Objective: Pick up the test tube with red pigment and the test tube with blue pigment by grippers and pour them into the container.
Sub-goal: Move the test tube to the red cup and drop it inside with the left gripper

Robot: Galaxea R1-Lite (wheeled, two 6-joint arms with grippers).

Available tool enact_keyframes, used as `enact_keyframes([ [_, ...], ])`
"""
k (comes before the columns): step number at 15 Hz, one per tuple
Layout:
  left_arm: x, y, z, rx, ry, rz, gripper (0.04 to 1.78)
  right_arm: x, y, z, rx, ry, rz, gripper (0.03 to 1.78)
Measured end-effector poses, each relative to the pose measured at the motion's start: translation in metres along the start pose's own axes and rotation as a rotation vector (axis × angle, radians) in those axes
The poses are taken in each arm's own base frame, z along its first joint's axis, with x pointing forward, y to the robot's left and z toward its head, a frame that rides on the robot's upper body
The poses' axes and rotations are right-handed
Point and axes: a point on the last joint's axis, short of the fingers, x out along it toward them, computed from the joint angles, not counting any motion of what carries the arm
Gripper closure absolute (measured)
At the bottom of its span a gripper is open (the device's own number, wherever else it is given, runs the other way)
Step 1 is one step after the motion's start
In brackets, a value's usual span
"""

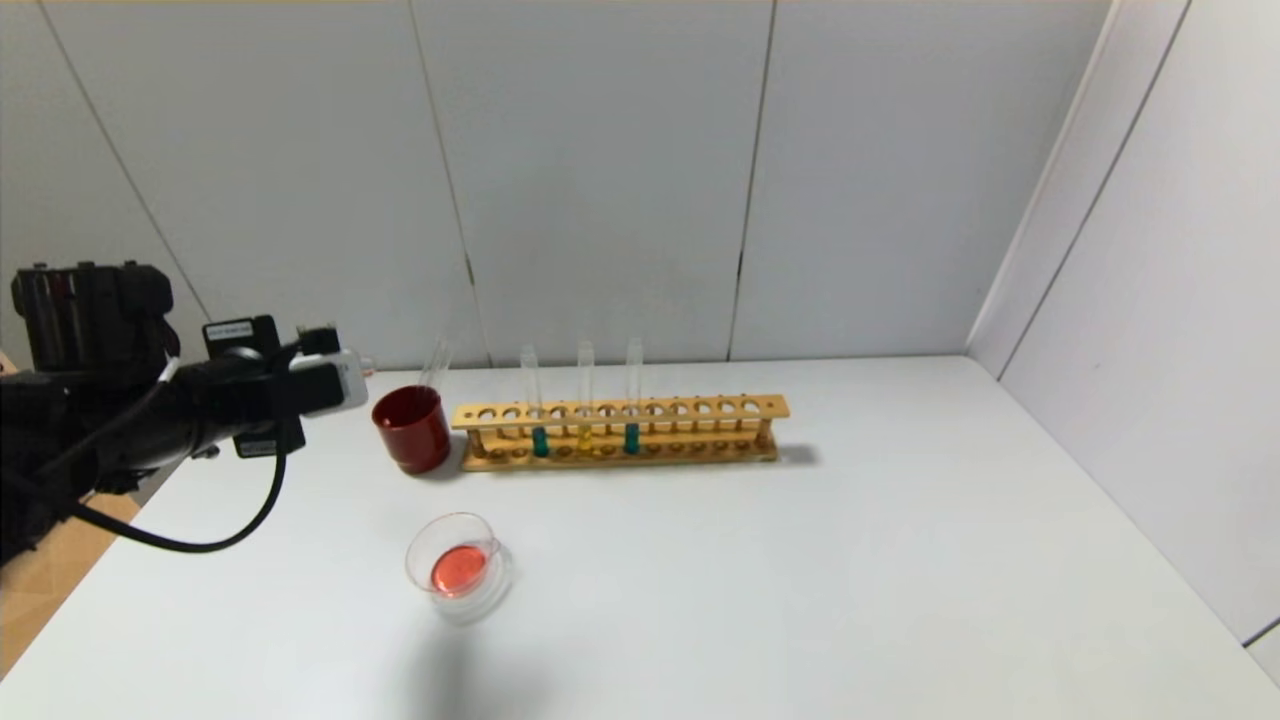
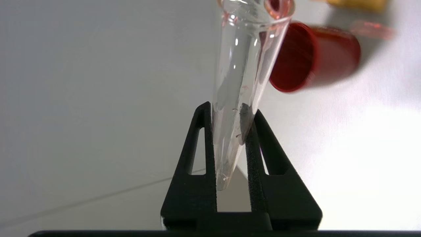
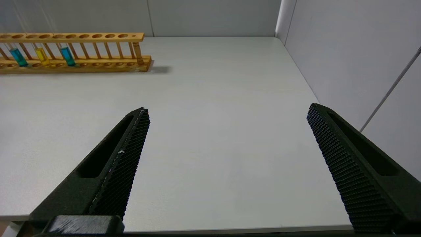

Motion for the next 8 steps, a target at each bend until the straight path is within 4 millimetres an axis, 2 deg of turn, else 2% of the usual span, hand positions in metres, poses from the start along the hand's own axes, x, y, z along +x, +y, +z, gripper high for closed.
enact_keyframes([
  [4, -0.006, 0.07, 0.016, -0.388, -0.033, 0.088, 1.51, 0.0, 0.0, 0.0, 0.0, 0.0, 0.0, 0.06],
  [6, -0.01, 0.081, 0.017, -0.63, -0.022, 0.057, 1.51, 0.0, 0.0, 0.0, 0.0, 0.0, 0.0, 0.06],
  [8, -0.008, 0.082, 0.016, -0.828, -0.014, 0.045, 1.51, 0.0, 0.0, 0.0, 0.0, 0.0, 0.0, 0.06],
])
